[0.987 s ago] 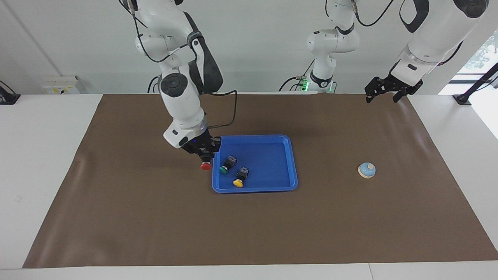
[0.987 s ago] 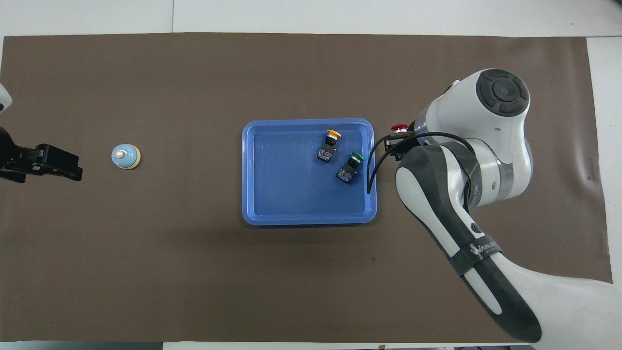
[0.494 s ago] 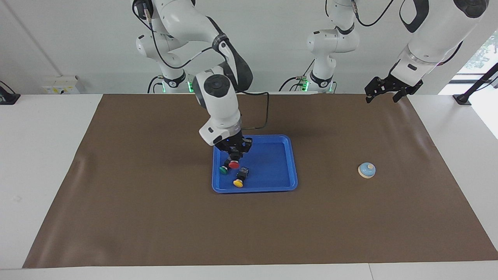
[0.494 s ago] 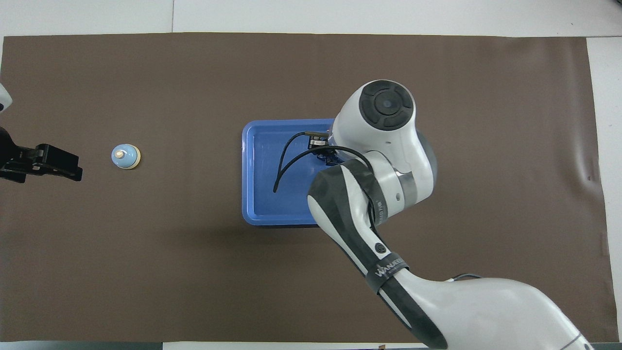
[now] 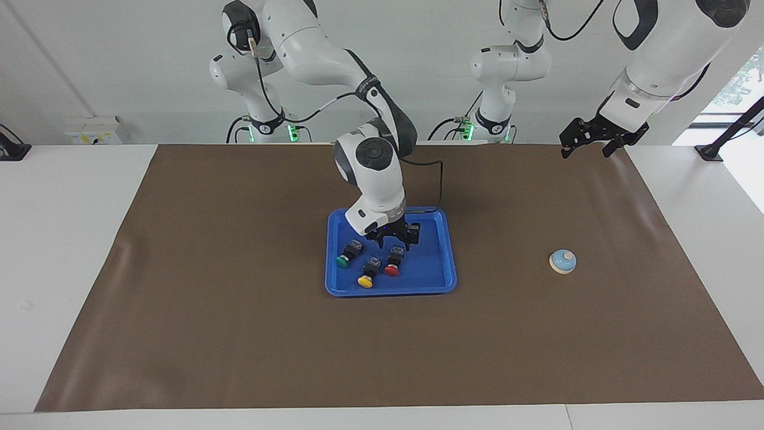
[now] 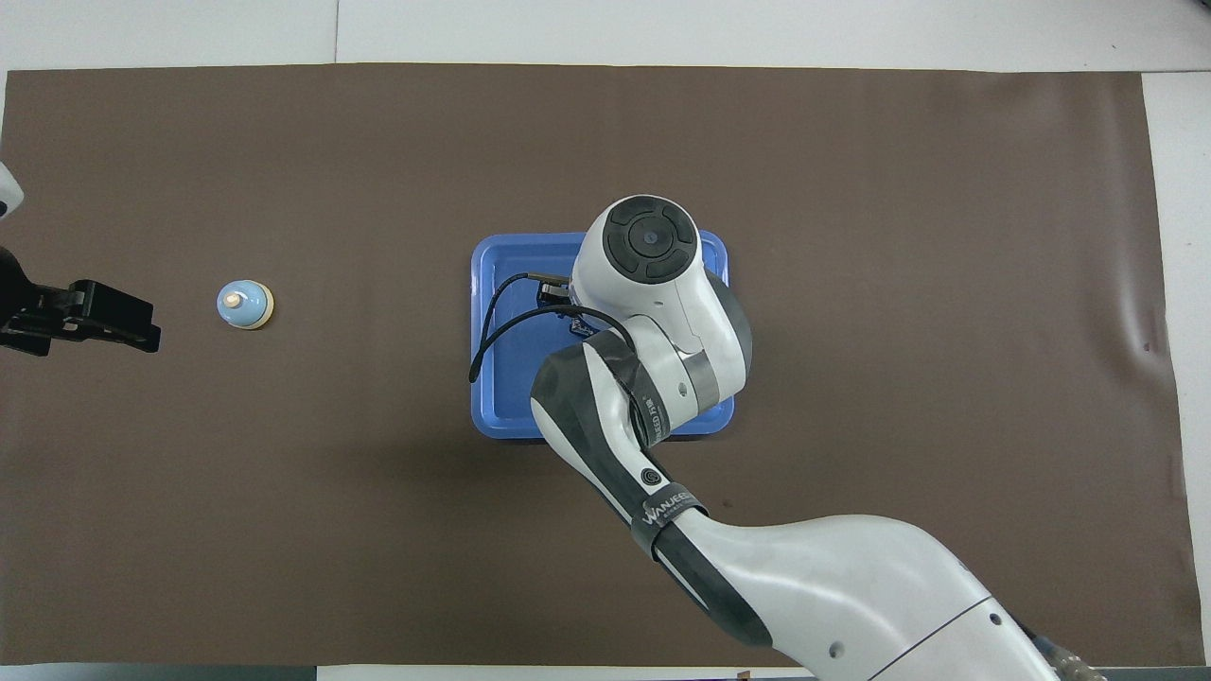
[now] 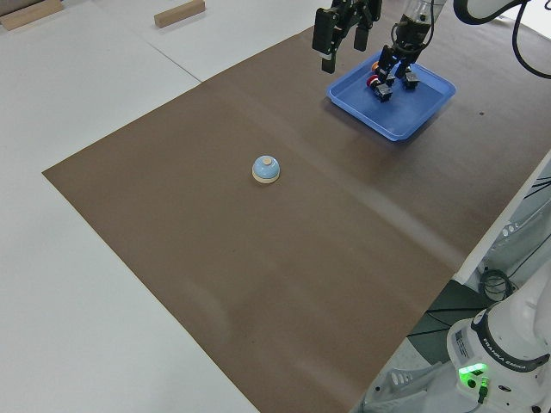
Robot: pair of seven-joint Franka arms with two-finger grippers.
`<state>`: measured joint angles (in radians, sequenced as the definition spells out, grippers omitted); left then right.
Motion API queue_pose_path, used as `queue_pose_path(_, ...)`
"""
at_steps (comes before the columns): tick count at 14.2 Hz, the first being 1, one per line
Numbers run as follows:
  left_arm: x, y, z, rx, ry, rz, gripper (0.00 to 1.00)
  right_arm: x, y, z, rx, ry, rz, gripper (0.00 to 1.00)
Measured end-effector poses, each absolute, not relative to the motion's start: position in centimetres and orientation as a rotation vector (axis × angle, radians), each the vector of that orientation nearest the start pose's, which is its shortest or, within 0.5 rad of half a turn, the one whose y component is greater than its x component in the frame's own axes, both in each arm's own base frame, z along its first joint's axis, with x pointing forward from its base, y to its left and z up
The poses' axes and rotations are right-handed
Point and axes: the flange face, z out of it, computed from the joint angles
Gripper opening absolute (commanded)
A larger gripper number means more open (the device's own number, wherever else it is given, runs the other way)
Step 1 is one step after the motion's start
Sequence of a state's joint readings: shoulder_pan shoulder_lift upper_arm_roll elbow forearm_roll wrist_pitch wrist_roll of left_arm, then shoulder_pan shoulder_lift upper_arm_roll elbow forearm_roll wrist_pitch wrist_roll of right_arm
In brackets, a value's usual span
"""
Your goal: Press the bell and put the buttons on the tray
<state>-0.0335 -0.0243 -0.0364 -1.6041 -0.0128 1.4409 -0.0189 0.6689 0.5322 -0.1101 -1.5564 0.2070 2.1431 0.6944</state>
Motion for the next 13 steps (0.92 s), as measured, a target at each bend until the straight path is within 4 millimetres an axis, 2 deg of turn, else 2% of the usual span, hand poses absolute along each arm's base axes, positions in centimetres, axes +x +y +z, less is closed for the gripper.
queue_pose_path(3, 53.0, -3.9, 61.2, -3.139, 0.081, 0.219, 1.0, 59.3, 36.9, 35.8, -3.049, 0.327, -0.012, 1.0)
queue_pose_path(5, 53.0, -3.9, 61.2, -3.139, 0.081, 0.219, 1.0, 60.8, 33.2, 38.4, -3.074, 0.3, -0.032, 1.0)
queue_pose_path(7, 53.0, -3.9, 61.2, -3.139, 0.081, 0.219, 1.0, 62.4, 26.9, 42.4, -3.085, 0.233, -0.023, 1.0)
queue_pose_path(9, 53.0, -3.9, 61.2, -3.139, 0.081, 0.219, 1.0, 63.2, 19.0, 46.6, -3.086, 0.166, -0.004, 1.0)
queue_pose_path(11, 53.0, -3.9, 61.2, -3.139, 0.081, 0.219, 1.0, 62.3, 10.7, 50.6, -3.078, 0.09, 0.015, 1.0)
queue_pose_path(13, 53.0, -3.9, 61.2, -3.139, 0.081, 0.219, 1.0, 60.2, 4.6, 53.8, -3.063, 0.039, -0.005, 1.0)
